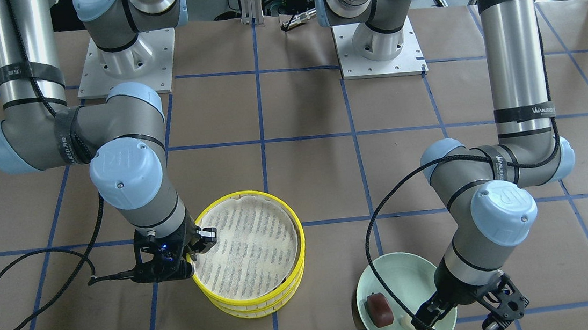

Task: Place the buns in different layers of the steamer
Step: 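Lift the top steamer tier aside with the right gripper while left grasps white bun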

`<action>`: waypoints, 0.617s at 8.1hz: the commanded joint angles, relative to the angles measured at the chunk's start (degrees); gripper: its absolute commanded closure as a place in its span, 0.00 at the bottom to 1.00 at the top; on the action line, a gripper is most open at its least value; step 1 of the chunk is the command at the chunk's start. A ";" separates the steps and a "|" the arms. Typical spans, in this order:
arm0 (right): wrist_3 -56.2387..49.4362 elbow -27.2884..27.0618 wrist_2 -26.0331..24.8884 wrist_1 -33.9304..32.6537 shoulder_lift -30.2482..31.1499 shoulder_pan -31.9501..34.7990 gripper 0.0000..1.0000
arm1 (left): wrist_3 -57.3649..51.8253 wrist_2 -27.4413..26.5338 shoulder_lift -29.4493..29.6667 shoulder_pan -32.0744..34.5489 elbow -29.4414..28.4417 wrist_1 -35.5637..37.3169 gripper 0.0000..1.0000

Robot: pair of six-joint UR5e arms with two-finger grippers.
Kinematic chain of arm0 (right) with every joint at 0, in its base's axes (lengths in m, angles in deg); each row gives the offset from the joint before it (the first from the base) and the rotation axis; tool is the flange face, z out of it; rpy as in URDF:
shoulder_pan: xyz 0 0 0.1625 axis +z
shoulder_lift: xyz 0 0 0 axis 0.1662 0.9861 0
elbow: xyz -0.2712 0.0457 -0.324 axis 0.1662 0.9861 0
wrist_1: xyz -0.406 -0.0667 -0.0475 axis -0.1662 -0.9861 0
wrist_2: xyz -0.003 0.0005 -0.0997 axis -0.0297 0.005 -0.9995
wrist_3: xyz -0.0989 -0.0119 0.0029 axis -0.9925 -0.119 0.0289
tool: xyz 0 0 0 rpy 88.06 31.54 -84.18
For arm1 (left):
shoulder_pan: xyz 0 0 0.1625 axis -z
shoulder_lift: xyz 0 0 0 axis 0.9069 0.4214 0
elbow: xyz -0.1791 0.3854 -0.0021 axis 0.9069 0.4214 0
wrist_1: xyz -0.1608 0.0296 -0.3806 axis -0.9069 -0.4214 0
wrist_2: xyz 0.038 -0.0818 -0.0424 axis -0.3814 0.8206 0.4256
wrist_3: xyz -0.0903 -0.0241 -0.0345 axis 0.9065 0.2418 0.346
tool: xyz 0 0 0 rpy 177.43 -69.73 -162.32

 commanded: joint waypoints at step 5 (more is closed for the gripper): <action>-11.47 0.83 0.62 8.76 7.01 -9.87 1.00 | 1.73 0.85 2.71 0.00 -0.23 0.33 0.02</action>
